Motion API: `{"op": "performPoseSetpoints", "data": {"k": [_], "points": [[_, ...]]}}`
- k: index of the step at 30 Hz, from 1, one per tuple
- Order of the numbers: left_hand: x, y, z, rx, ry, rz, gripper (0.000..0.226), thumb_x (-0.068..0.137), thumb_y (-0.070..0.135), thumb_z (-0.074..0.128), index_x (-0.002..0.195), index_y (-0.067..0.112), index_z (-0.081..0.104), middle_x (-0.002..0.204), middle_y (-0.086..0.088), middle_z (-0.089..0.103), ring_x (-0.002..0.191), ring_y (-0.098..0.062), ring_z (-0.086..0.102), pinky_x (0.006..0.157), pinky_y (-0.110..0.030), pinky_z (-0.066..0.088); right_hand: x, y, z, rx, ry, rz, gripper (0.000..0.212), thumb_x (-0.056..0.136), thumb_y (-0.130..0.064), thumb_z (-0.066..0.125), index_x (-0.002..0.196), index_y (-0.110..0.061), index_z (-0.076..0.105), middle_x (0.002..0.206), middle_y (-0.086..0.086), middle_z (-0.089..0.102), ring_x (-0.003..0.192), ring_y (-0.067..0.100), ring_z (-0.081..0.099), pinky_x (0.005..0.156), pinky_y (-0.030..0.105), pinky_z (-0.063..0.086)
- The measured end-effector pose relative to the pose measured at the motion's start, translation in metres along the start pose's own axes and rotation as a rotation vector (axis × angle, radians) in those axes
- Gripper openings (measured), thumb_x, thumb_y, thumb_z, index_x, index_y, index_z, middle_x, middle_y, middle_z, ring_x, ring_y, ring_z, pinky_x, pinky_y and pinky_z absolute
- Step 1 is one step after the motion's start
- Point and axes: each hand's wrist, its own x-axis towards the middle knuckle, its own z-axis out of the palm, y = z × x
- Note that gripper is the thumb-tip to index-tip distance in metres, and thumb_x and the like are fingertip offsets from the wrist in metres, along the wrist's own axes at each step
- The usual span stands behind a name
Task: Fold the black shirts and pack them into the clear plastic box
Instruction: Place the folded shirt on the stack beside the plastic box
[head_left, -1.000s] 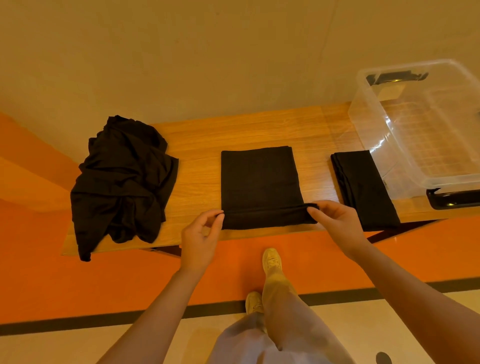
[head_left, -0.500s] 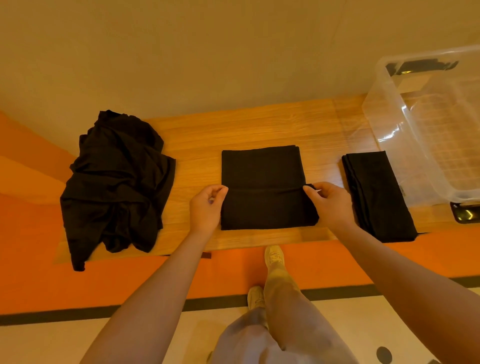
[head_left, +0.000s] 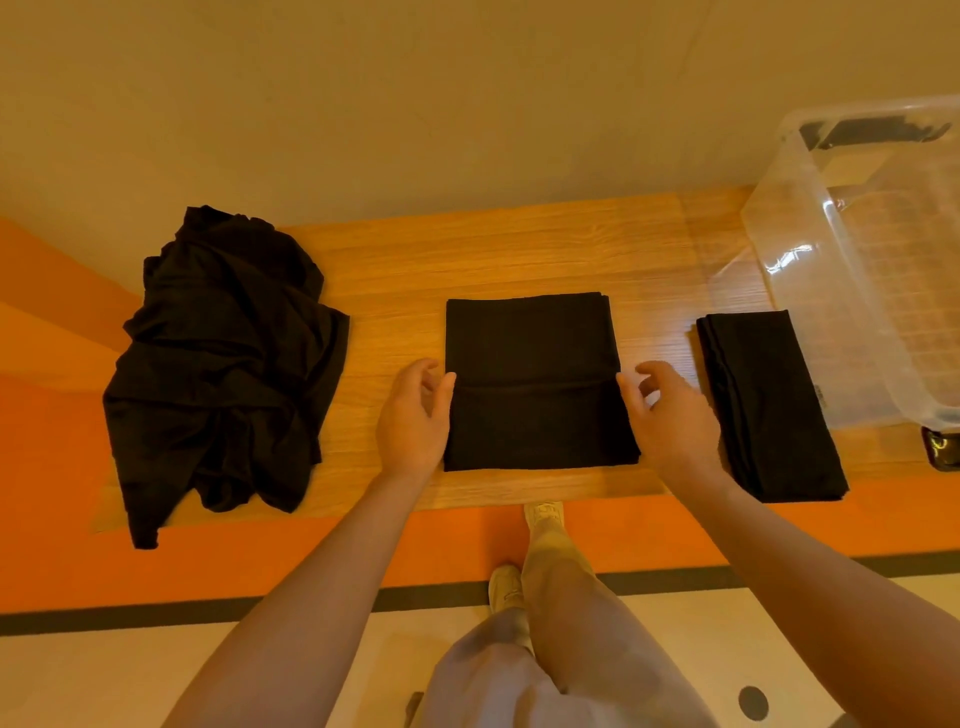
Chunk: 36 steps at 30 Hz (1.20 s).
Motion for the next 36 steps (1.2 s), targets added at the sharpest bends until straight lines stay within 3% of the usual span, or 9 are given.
{"op": "performPoseSetpoints", "data": {"k": [2, 4, 7, 11, 18, 24, 28, 36], "points": [[-0.001, 0.004, -0.002, 0.098, 0.062, 0.139, 0.036, 0.098, 0.035, 0.049, 0.126, 0.012, 0.054, 0.113, -0.002, 0.058, 0.093, -0.016, 0.058, 0.077, -0.028, 0.048, -0.004, 0.002, 0.003, -0.082, 0.107, -0.163, 0.037, 0.099, -0.034, 0.048, 0.125, -0.009, 0.054, 0.112, 0.007, 0.062, 0.097, 0.022, 0.061, 0.078, 0.033, 0.049], [-0.010, 0.013, 0.002, 0.203, 0.031, 0.342, 0.036, 0.100, 0.032, 0.045, 0.127, 0.011, 0.054, 0.124, -0.005, 0.056, 0.112, -0.018, 0.053, 0.093, -0.032, 0.042, -0.011, 0.002, 0.010, -0.179, 0.143, -0.403, 0.038, 0.097, -0.030, 0.046, 0.125, -0.007, 0.055, 0.124, 0.011, 0.058, 0.113, 0.027, 0.056, 0.093, 0.041, 0.044], [-0.036, 0.023, 0.024, 0.347, -0.187, 0.597, 0.045, 0.101, 0.035, 0.037, 0.139, 0.013, 0.046, 0.145, -0.005, 0.045, 0.134, -0.018, 0.039, 0.105, -0.035, 0.030, -0.027, -0.001, 0.030, -0.272, -0.021, -0.636, 0.047, 0.098, -0.033, 0.041, 0.140, -0.011, 0.045, 0.146, 0.008, 0.044, 0.135, 0.021, 0.039, 0.113, 0.042, 0.029], [-0.047, 0.005, 0.041, 0.556, -0.367, 0.507, 0.060, 0.100, 0.051, 0.023, 0.152, 0.021, 0.019, 0.160, -0.001, 0.016, 0.149, -0.016, 0.009, 0.120, -0.042, 0.015, -0.035, 0.007, 0.048, -0.422, -0.182, -0.575, 0.060, 0.102, -0.047, 0.022, 0.152, -0.015, 0.020, 0.160, 0.003, 0.017, 0.148, 0.015, 0.009, 0.120, 0.041, 0.009], [-0.040, -0.019, 0.019, 0.674, -0.417, 0.448, 0.074, 0.096, 0.065, 0.018, 0.154, 0.020, 0.011, 0.162, -0.001, 0.004, 0.149, -0.016, -0.005, 0.120, -0.043, 0.005, -0.037, 0.027, 0.039, -0.515, -0.177, -0.436, 0.073, 0.098, -0.058, 0.016, 0.153, -0.010, 0.009, 0.162, 0.004, 0.003, 0.149, 0.015, -0.004, 0.120, 0.037, 0.007], [-0.032, -0.021, -0.003, 0.623, -0.460, 0.418, 0.070, 0.097, 0.062, 0.004, 0.154, 0.023, 0.011, 0.162, 0.002, 0.005, 0.149, -0.015, -0.004, 0.118, -0.044, -0.006, -0.032, 0.025, 0.029, -0.519, -0.215, -0.463, 0.067, 0.101, -0.052, 0.011, 0.152, -0.010, 0.018, 0.160, 0.006, 0.012, 0.149, 0.017, 0.003, 0.120, 0.042, 0.006], [0.004, -0.006, -0.009, 0.593, -0.433, 0.419, 0.070, 0.096, 0.059, 0.003, 0.154, 0.020, 0.010, 0.161, 0.001, 0.006, 0.149, -0.015, 0.000, 0.119, -0.038, -0.003, 0.002, 0.009, 0.020, -0.467, -0.212, -0.490, 0.064, 0.101, -0.049, 0.014, 0.150, -0.010, 0.025, 0.158, 0.006, 0.021, 0.148, 0.017, 0.014, 0.120, 0.045, 0.011], [0.106, 0.030, 0.015, 0.787, -0.444, 0.435, 0.052, 0.104, 0.034, 0.033, 0.151, 0.015, 0.021, 0.155, -0.006, 0.029, 0.141, -0.022, 0.027, 0.114, -0.035, 0.020, 0.102, -0.034, 0.013, -0.549, -0.265, -0.535, 0.054, 0.100, -0.021, 0.043, 0.149, -0.010, 0.026, 0.155, 0.010, 0.029, 0.144, 0.026, 0.024, 0.120, 0.041, 0.012]]}}
